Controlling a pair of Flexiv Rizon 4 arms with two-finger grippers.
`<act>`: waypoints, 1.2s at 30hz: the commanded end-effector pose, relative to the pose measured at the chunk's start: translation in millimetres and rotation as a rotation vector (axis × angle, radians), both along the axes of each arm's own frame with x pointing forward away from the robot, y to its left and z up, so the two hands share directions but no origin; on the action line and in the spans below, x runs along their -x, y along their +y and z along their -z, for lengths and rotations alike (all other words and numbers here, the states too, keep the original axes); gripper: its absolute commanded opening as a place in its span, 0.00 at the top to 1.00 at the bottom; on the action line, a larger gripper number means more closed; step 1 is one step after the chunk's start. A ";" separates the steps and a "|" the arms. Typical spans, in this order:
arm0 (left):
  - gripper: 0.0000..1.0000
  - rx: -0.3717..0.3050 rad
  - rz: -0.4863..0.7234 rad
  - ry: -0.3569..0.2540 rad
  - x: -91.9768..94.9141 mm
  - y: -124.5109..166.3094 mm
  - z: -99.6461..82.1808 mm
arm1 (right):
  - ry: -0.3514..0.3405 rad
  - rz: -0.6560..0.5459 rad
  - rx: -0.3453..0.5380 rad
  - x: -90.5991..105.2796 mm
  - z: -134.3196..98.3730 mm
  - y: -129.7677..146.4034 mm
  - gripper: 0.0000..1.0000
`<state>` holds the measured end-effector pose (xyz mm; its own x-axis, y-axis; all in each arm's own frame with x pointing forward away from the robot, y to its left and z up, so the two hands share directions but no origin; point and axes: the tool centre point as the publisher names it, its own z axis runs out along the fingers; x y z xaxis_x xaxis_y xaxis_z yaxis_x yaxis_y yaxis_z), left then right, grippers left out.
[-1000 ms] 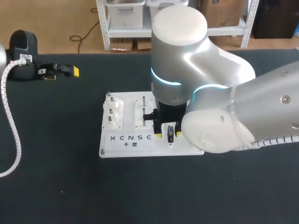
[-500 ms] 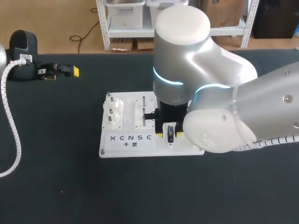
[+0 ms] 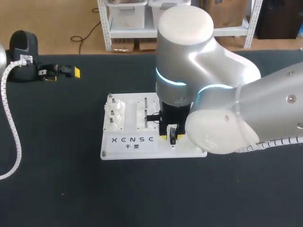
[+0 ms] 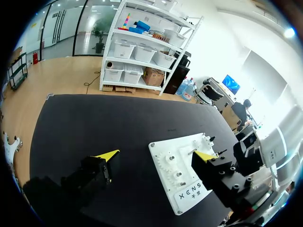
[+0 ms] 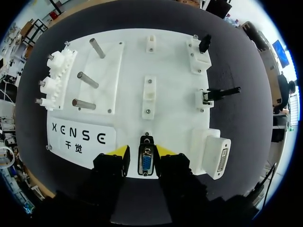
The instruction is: Insert the USB connector, Ethernet cable, and multi-pin plug into their matching sockets one by one.
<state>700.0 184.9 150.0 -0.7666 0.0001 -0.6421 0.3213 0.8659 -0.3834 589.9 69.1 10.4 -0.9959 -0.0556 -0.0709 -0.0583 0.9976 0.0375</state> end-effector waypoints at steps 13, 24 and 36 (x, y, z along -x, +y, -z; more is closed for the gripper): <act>0.00 0.000 0.000 0.000 0.0 0.0 0.0 | 0.001 0.006 -0.009 -0.4 0.7 -3.9 0.93; 0.00 0.000 0.000 0.000 0.0 0.0 0.0 | -0.027 0.002 -0.015 0.1 -10.6 -6.1 1.00; 0.00 0.000 0.000 0.000 0.0 0.0 0.0 | -0.047 -0.006 0.006 -4.0 -24.4 -9.9 1.00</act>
